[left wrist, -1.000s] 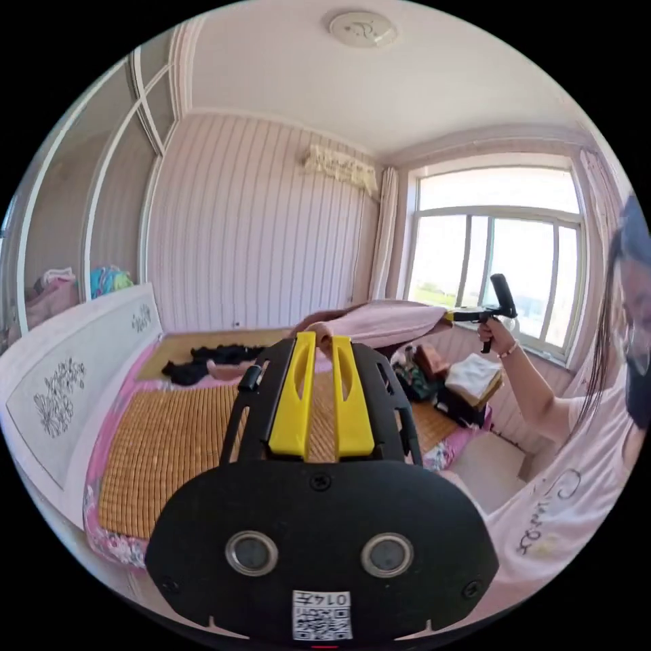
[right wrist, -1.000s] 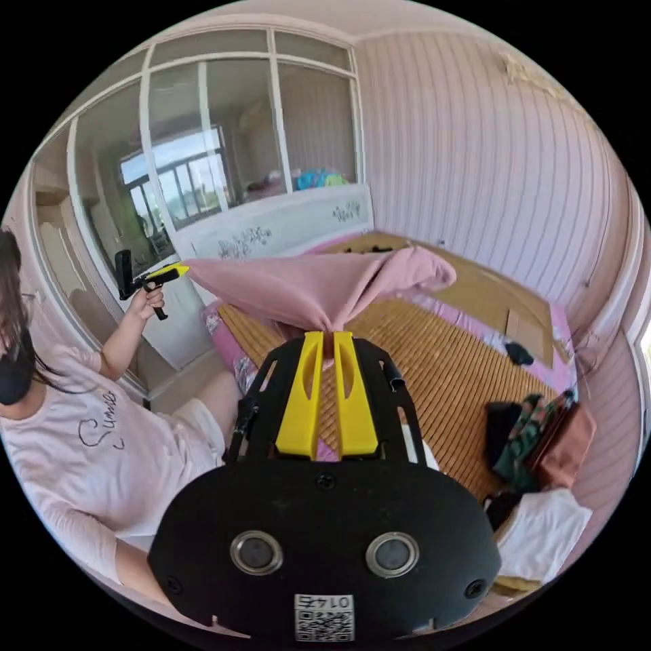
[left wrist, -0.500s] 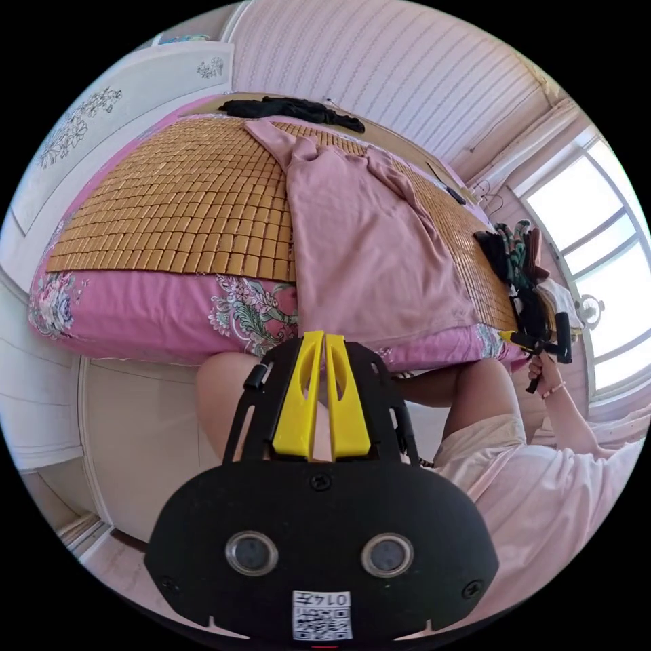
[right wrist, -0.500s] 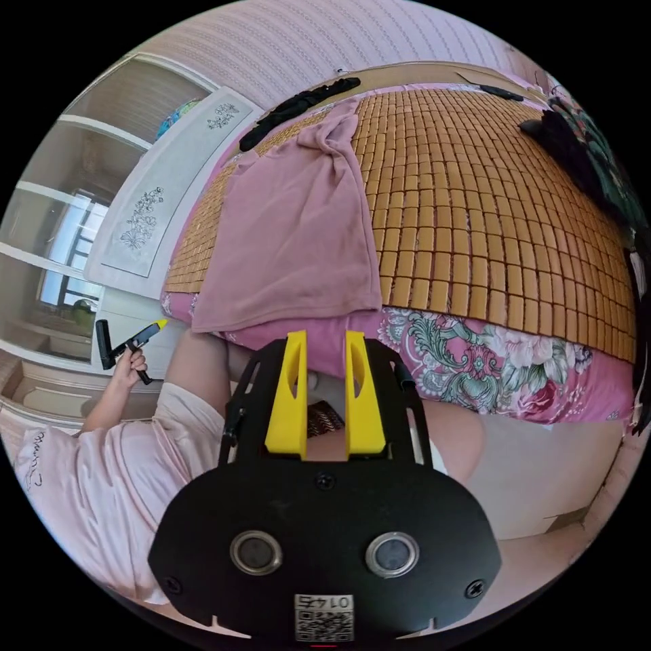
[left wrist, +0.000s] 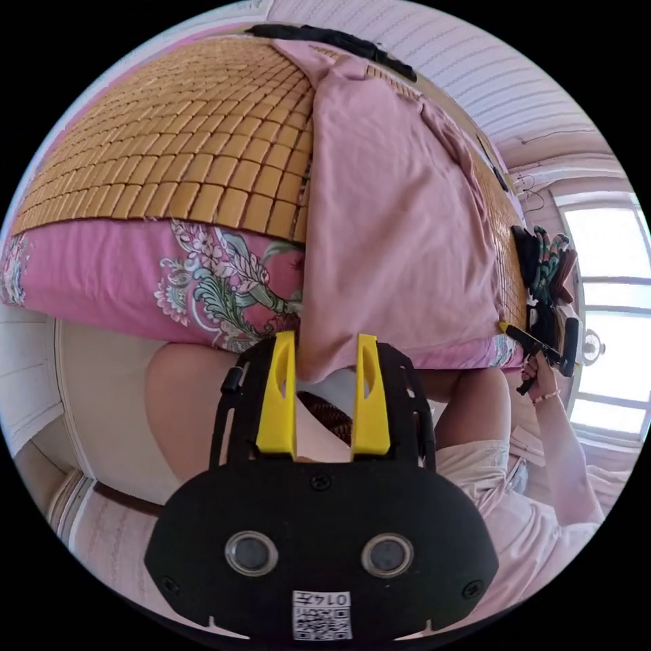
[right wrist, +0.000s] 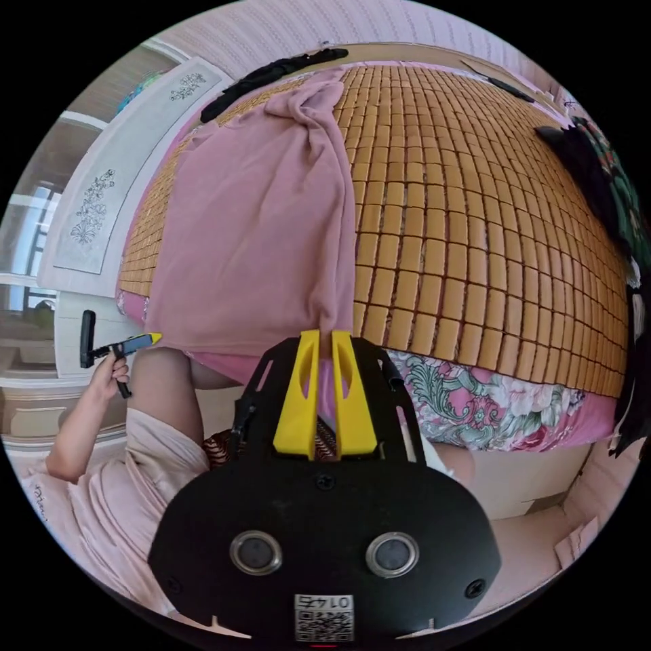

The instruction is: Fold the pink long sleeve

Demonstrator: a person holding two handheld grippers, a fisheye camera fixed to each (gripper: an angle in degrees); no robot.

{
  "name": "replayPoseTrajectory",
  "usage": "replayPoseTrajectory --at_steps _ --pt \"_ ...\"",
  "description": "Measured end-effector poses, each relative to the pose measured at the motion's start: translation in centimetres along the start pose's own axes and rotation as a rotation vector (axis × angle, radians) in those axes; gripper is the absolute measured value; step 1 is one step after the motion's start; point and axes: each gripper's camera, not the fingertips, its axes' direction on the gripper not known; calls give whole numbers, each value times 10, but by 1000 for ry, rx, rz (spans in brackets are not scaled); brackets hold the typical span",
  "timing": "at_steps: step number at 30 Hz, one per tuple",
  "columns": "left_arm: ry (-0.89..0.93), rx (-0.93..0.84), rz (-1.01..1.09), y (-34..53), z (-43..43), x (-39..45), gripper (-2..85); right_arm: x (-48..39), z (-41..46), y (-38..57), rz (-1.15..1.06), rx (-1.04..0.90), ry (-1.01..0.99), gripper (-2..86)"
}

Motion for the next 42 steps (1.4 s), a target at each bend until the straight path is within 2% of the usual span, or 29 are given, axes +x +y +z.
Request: replayPoseTrajectory --at_steps 2,5,7,10,13,18,21,24,27,30,31,33,36,39,42 --pt "9 -28 17 3 3 1 37 8 -9 11 3 38 -104 25" --pt "75 73 66 21 -18 1 9 29 -49 44 -9 247 -356 19" --pt "183 232 113 47 -57 1 0 44 -89 75 -60 420 -554 17" --pt "280 477 213 89 -124 9 -4 42 -148 111 -203 617 -671 16" --pt "382 732 335 132 -201 22 -6 31 -218 144 -381 829 -738 15" --pt "427 1090 593 199 -324 62 -7 4 -344 189 -673 1122 -799 14" --pt "379 1261 740 243 -393 91 -7 -30 -429 221 -881 1257 -754 13" --pt "341 1390 823 270 -453 113 -7 -66 -501 238 -943 1321 -615 12" --pt "269 1410 835 267 -481 131 -7 -82 -530 209 -892 1244 -499 10" --pt "148 1278 745 222 -474 144 -7 -75 -506 140 -770 1066 -430 9" --pt "62 1221 677 195 -461 147 -7 -66 -487 112 -667 1011 -362 9" --pt "-6 1142 577 153 -441 150 -8 -52 -464 81 -557 976 -302 8" --pt "81 1053 486 97 -431 160 -8 -30 -469 48 -468 978 -426 7" --pt "101 1176 513 86 -464 193 -8 -29 -529 35 -463 1094 -480 8" --pt "96 1318 562 96 -498 224 -7 -57 -587 49 -572 1243 -416 8"
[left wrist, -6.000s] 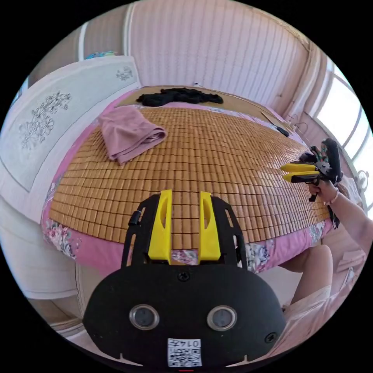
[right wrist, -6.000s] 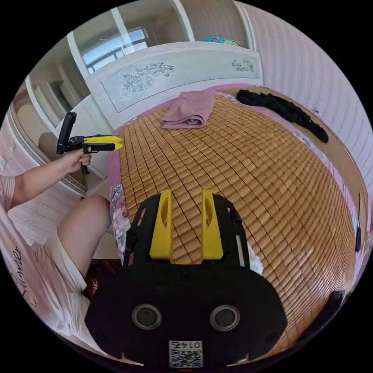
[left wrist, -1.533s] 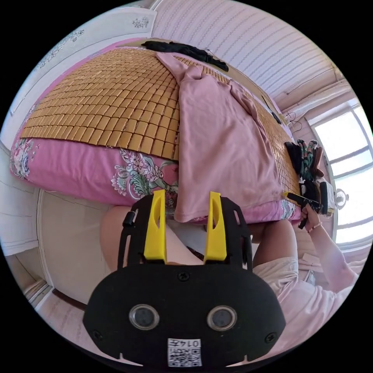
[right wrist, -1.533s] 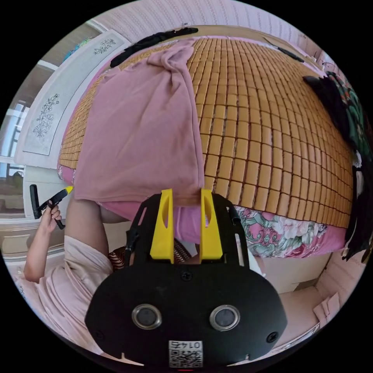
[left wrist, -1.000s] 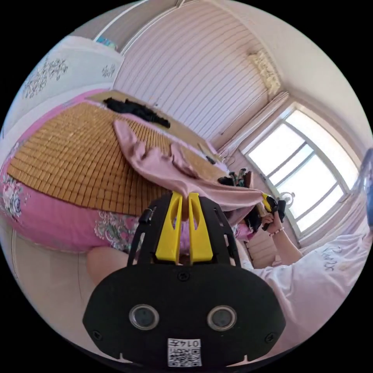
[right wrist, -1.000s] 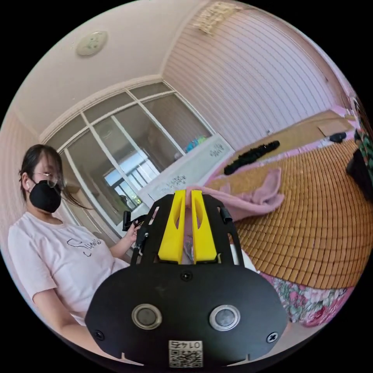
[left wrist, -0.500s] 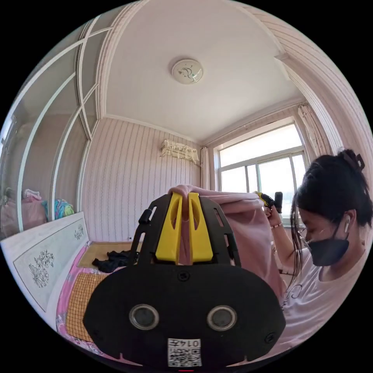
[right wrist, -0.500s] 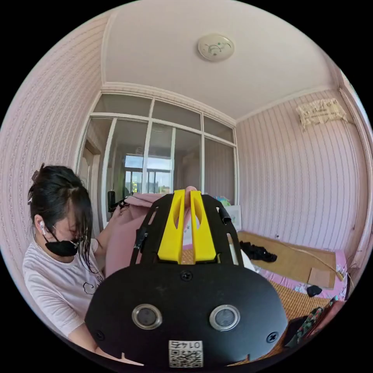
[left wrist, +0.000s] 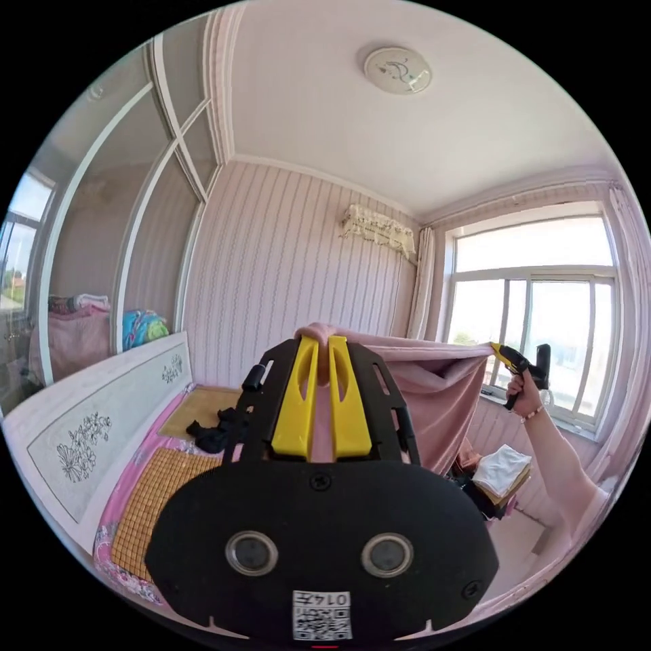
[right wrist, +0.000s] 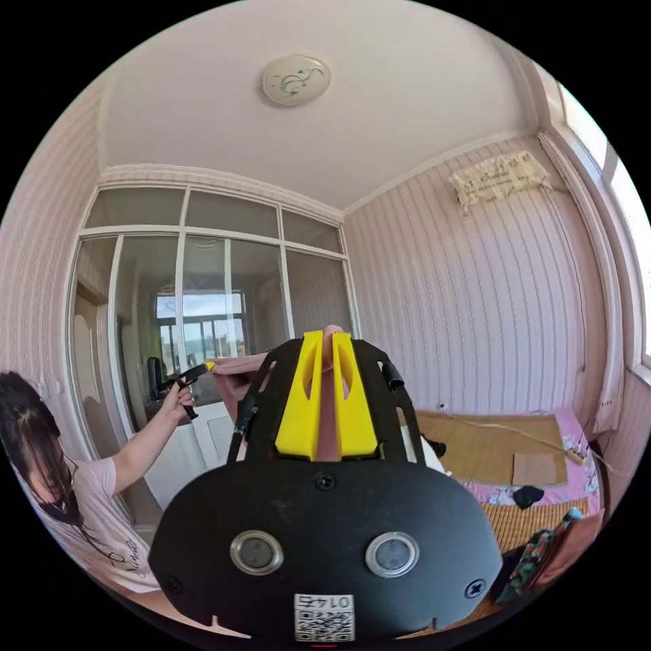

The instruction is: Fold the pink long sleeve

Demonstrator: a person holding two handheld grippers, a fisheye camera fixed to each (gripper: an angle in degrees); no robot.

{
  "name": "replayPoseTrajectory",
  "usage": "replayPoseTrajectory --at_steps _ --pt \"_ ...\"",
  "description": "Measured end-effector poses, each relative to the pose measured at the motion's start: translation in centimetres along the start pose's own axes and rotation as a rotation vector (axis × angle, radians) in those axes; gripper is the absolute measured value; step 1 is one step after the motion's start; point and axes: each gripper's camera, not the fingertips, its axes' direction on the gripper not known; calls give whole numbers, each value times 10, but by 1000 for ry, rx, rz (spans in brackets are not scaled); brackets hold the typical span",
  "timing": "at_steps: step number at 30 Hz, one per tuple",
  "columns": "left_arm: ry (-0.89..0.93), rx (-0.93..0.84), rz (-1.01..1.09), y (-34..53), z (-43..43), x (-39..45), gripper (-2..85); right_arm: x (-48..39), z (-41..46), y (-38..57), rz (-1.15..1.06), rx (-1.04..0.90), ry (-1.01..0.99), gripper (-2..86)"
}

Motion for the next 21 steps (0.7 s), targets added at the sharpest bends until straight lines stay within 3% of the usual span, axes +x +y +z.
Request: replayPoseTrajectory --at_steps 3,8,13,19,21 --pt "-7 37 47 -2 4 5 -7 -21 -4 -7 -118 65 37 9" --pt "6 -194 44 71 53 -26 -6 11 26 82 -116 -128 3 10" --pt "-16 -647 -58 245 135 -75 -2 83 83 291 212 -561 78 11" --pt "-99 -1028 -172 430 189 -103 2 129 113 485 693 -850 107 14" --pt "-118 -1141 -174 467 197 -107 4 133 115 513 754 -943 128 15"
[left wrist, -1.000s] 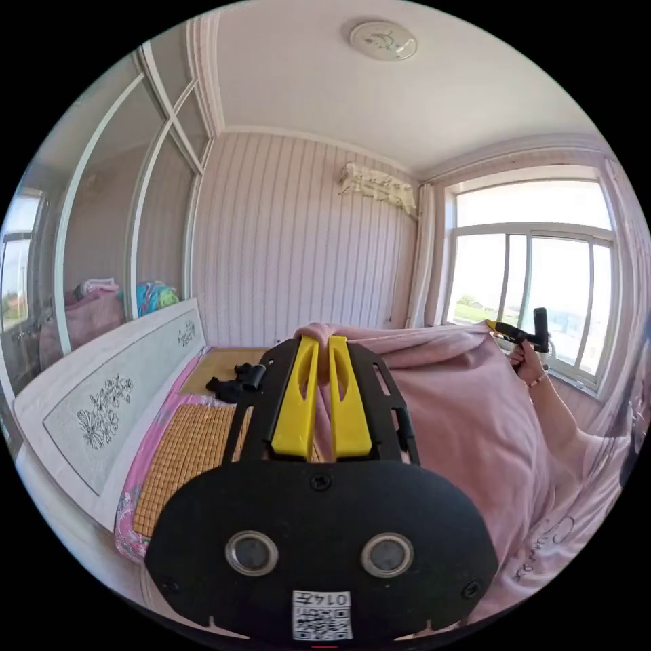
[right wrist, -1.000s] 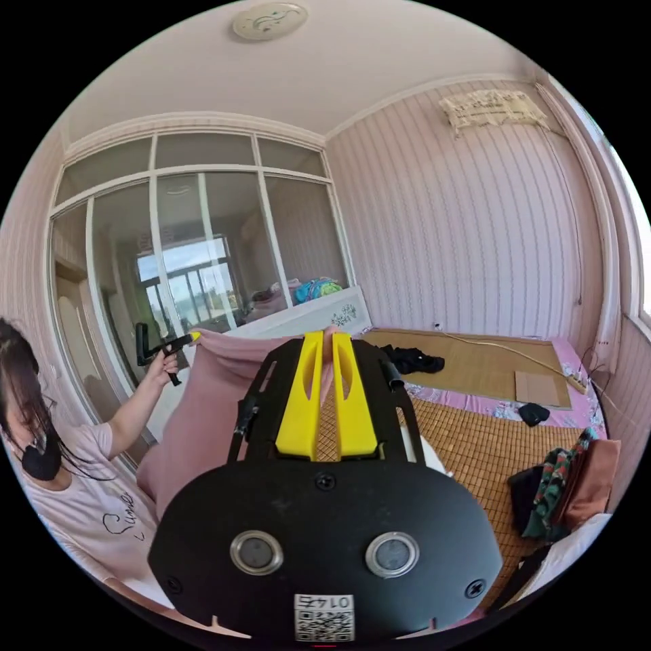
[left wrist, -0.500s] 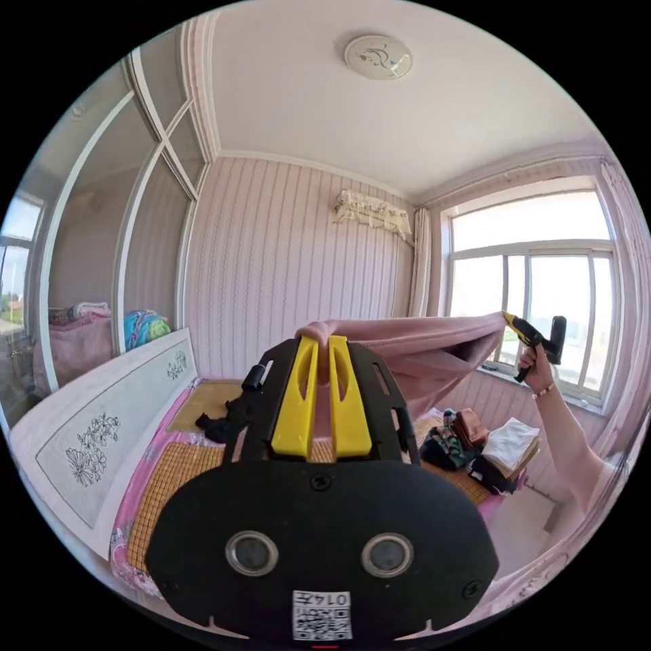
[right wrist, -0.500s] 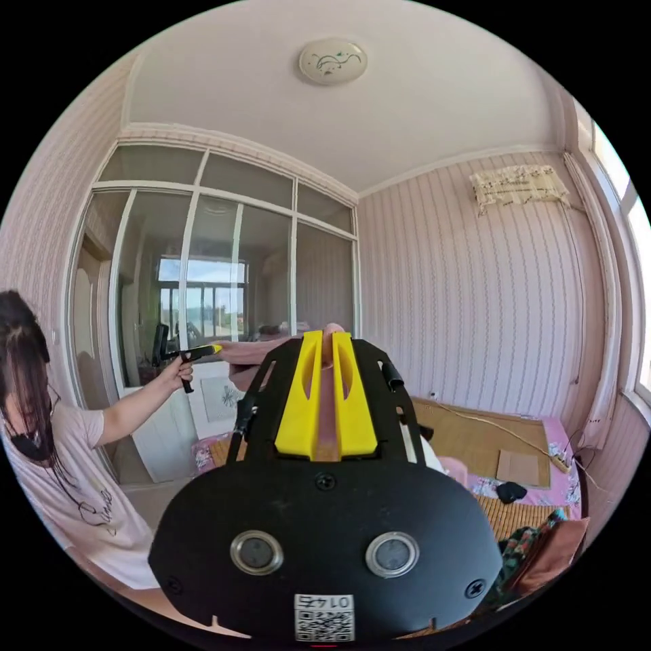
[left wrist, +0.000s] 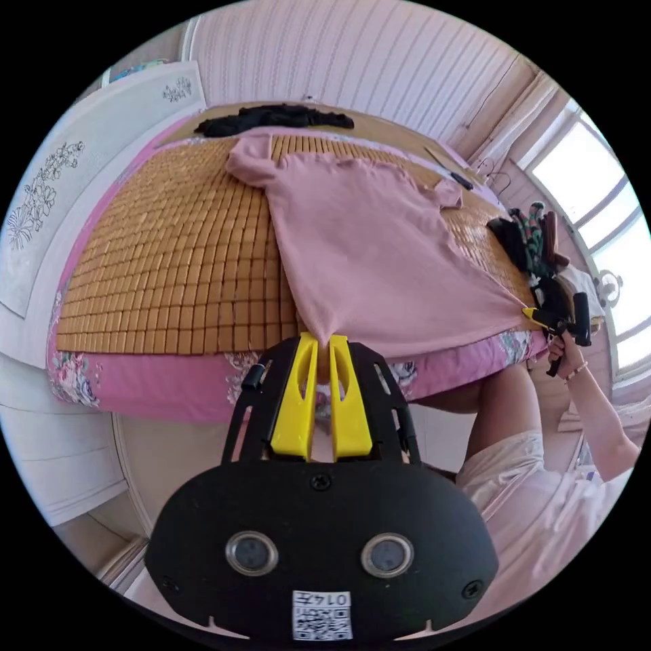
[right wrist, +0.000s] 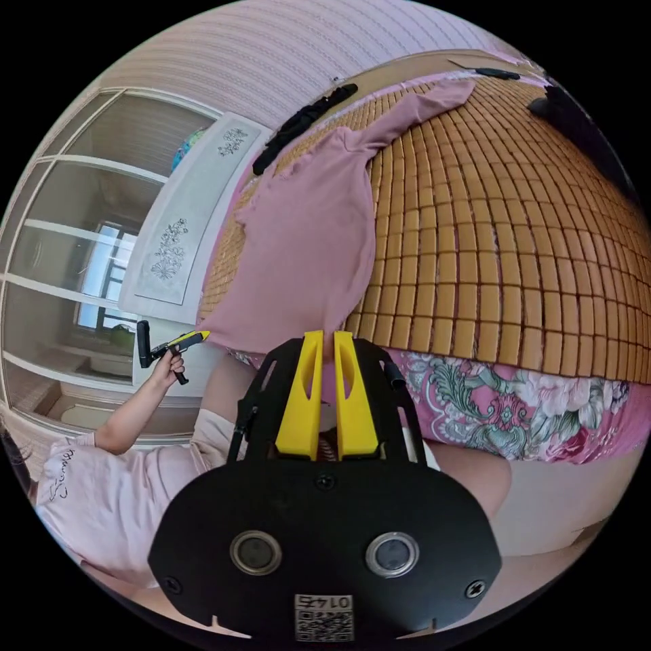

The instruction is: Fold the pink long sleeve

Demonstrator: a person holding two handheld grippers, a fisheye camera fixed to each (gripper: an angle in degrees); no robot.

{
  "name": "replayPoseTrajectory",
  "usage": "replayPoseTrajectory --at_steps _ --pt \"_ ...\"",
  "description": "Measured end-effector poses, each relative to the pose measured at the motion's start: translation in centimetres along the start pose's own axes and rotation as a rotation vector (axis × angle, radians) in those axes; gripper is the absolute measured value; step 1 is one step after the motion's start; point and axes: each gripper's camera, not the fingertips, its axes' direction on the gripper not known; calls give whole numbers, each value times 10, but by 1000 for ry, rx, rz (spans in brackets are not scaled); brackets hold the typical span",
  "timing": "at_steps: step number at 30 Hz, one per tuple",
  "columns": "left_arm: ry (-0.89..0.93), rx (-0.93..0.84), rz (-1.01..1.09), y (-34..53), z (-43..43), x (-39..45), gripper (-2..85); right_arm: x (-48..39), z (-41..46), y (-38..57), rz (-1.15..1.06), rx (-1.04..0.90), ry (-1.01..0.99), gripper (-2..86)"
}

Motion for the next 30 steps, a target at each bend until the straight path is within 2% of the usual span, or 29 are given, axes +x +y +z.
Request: replayPoseTrajectory --at_steps 4,10,15,19,22,26,30 --pt "-18 -128 68 15 41 -6 10 -1 13 11 -11 -102 45 17" --pt "0 -88 73 12 44 -20 32 -28 10 23 -39 -120 -18 28" --pt "-43 -100 43 4 55 -36 59 -49 6 30 -37 -51 71 45" --pt "-140 -55 80 -12 54 -43 61 -59 -29 29 -84 115 173 73" --pt "-123 -3 121 -38 55 -40 60 -63 -50 17 -120 180 292 107" --pt "-105 104 229 -85 65 -14 63 -61 -64 -19 -124 170 364 119" --pt "-82 291 418 -147 93 36 71 -65 -72 -87 -199 183 424 118"
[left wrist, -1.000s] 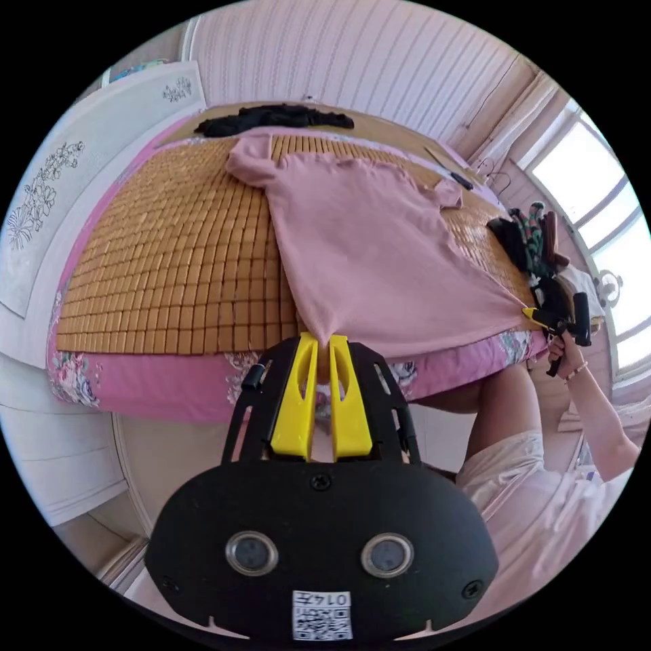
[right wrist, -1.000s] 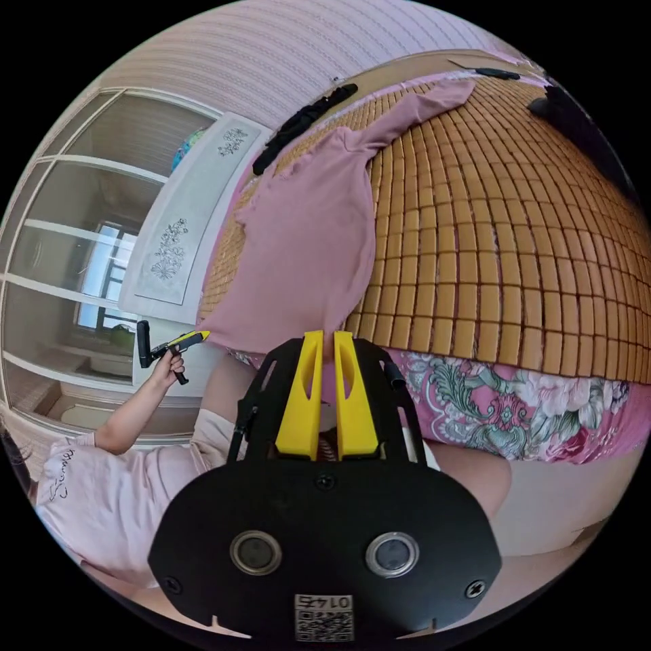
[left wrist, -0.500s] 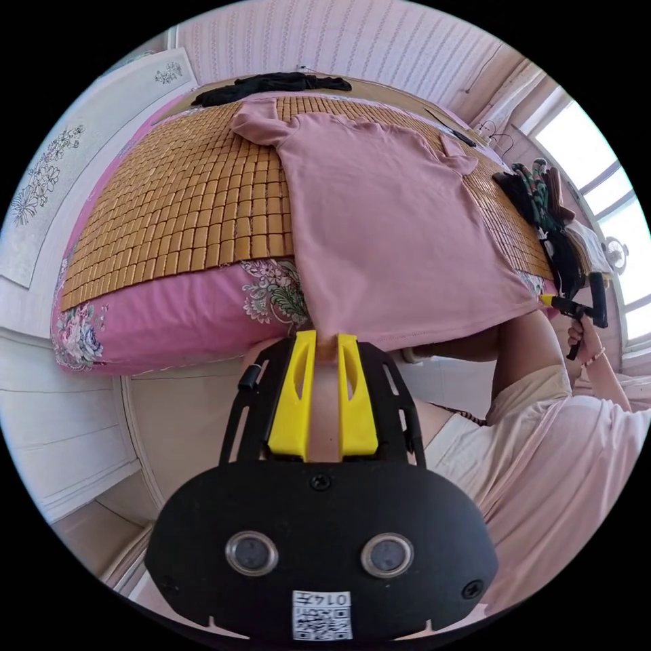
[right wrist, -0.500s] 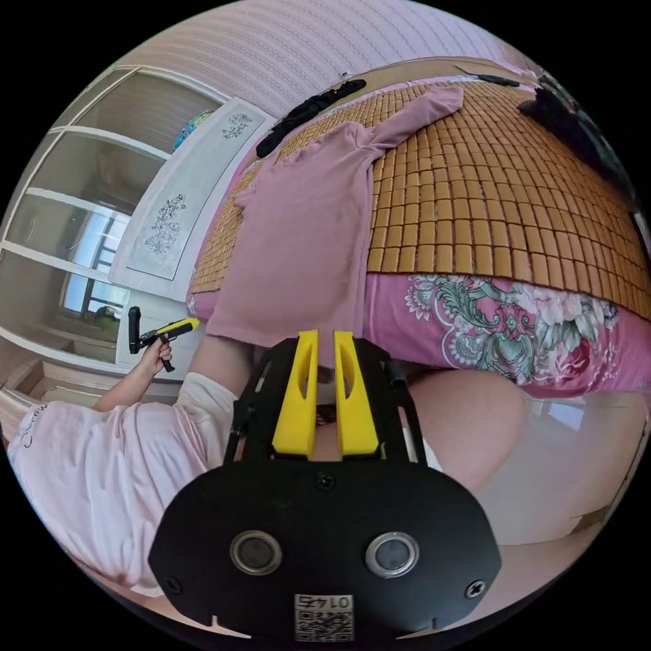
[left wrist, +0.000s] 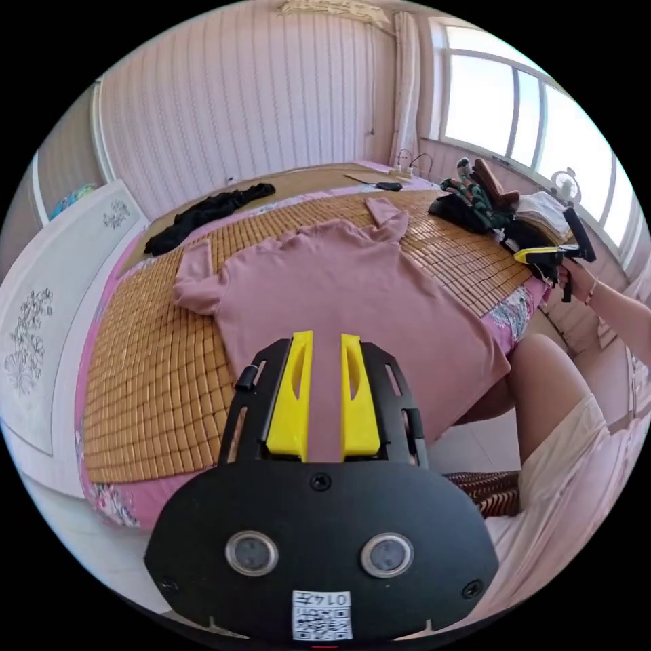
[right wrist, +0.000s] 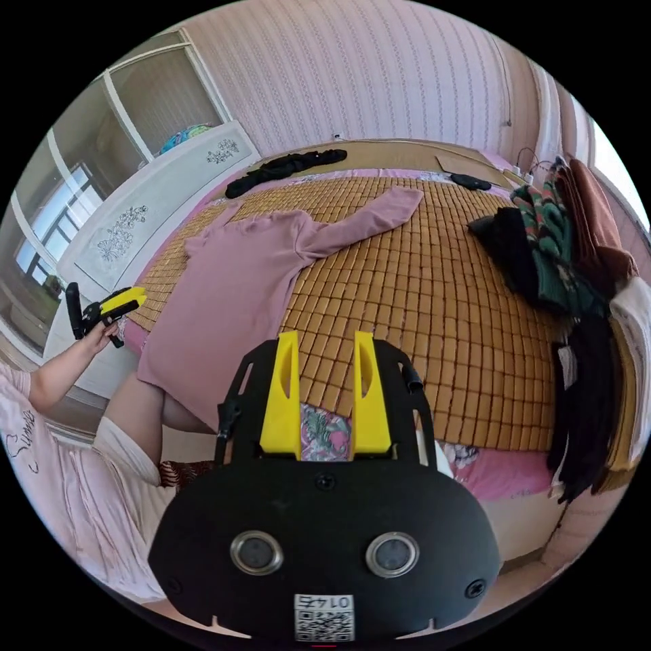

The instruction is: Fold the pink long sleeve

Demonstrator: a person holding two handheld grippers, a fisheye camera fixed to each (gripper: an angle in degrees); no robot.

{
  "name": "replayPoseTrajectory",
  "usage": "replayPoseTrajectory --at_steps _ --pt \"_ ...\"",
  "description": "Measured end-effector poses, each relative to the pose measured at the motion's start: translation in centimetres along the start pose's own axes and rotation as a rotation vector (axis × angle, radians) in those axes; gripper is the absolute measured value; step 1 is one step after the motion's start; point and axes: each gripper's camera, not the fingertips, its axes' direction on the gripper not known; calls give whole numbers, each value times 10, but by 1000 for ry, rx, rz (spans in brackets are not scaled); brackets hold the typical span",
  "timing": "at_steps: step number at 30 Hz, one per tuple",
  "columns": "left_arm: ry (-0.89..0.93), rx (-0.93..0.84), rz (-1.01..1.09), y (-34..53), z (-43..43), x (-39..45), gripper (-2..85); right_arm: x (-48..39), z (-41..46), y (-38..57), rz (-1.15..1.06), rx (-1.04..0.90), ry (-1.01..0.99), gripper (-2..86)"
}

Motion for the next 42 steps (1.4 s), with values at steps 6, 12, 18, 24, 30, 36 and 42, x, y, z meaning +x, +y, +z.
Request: replayPoseTrajectory --at_steps 6,12,18,24,30,36,42 --pt "192 82 178 -111 108 29 87 -4 65 -122 -403 -28 208 157" --pt "279 -34 208 -212 210 37 102 30 136 -237 -435 -176 265 137" --pt "321 -200 164 -282 275 44 101 58 123 -286 -450 -179 145 134" --pt "306 -267 98 -341 324 58 99 112 121 -324 -332 -215 60 96" --pt "249 -394 155 -361 397 74 92 156 170 -346 -94 -236 78 58" --pt "304 -316 117 -363 412 67 54 168 131 -317 -44 -125 -54 5" --pt "342 -191 64 -376 377 50 30 161 -12 -226 181 -138 -196 10"
